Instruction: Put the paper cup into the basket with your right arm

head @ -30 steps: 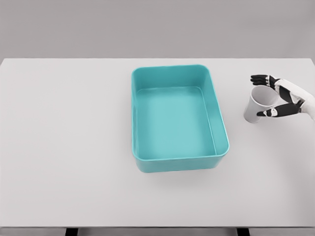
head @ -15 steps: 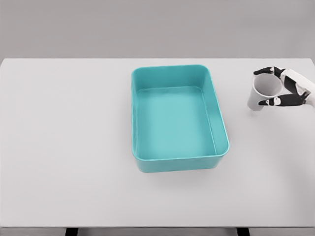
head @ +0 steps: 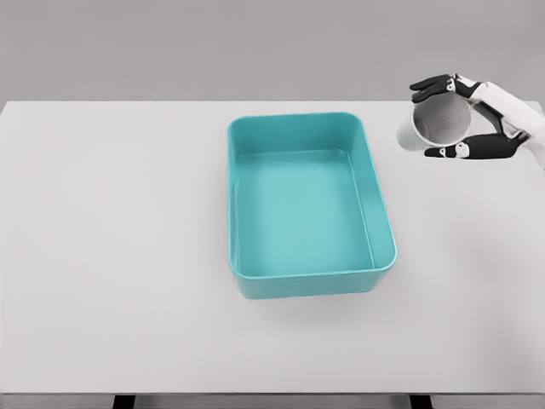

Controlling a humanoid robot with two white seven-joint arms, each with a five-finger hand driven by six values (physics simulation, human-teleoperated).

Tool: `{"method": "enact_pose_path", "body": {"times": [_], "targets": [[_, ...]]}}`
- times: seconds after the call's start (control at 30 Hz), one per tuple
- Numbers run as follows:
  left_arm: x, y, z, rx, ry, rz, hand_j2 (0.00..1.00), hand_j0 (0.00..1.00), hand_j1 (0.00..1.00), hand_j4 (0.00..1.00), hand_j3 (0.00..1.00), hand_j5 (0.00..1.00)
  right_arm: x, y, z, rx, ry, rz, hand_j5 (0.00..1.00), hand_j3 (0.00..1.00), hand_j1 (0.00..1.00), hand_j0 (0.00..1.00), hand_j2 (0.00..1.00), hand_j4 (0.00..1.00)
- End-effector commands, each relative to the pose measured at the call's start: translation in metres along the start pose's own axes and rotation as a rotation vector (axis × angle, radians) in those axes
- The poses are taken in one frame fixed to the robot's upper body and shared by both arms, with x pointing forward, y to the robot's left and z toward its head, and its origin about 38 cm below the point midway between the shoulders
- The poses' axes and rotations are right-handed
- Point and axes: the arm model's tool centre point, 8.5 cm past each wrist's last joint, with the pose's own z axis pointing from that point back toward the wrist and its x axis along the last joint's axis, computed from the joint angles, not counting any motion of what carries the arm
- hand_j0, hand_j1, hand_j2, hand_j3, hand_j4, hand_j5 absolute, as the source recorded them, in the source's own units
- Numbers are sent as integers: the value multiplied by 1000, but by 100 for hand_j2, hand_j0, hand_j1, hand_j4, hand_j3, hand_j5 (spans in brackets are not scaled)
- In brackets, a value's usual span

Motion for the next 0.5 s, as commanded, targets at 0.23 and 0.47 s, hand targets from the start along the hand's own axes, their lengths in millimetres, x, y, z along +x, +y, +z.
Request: {"method": "enact_pose_path", "body": {"times": [0.23,0.47], "targets": [[0,0,0,0,0,1,100,100,100,100,100,100,49,36,-49,116,-165,98,66,66,66,66,66,66],[0,0,0,0,0,1,100,100,100,100,100,100,39,76,-82,177,-159,124,67,67,67,67,67,67]]}}
